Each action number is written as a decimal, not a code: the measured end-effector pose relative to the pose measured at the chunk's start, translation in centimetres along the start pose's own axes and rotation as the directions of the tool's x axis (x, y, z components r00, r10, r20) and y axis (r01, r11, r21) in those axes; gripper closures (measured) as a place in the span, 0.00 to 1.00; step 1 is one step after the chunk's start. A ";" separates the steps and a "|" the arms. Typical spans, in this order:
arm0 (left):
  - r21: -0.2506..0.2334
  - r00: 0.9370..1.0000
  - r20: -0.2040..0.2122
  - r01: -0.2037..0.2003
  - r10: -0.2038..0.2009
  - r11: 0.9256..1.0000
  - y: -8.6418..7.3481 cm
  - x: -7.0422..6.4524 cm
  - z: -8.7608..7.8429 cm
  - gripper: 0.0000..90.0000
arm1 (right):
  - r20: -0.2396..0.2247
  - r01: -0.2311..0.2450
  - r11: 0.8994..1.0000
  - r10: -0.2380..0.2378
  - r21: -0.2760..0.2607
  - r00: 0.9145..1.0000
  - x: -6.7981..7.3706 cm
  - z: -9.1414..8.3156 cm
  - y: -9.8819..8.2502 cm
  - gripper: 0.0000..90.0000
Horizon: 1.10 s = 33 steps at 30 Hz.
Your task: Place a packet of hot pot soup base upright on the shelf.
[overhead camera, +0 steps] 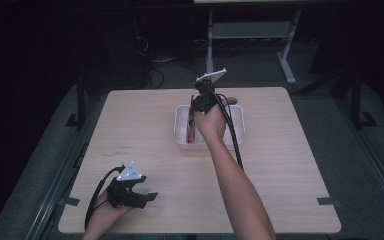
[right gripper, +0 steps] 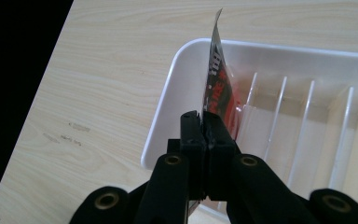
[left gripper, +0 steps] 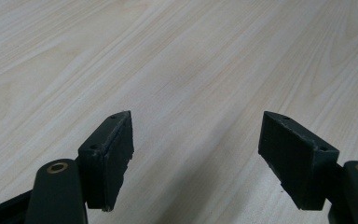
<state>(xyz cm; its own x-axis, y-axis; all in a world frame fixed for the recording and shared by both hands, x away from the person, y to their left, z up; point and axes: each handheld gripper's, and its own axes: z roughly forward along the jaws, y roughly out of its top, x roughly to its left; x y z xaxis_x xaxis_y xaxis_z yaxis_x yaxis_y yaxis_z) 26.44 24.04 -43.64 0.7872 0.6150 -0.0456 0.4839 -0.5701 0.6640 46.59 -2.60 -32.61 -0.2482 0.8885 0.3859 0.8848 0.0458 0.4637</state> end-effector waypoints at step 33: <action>-0.002 1.000 0.001 0.009 -0.009 1.000 -0.1 0.1 0.0 0.29 | -0.074 0.022 1.000 -0.020 0.017 0.997 -0.8 1.0 0.2 0.81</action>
<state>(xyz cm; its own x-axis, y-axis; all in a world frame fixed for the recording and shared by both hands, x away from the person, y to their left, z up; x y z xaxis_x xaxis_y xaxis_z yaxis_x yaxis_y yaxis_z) 26.49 24.13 -43.72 0.7832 0.6195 -0.0526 0.4903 -0.5633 0.6650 47.37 -2.81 -33.61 -0.2947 0.8512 0.4344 0.8858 0.0728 0.4583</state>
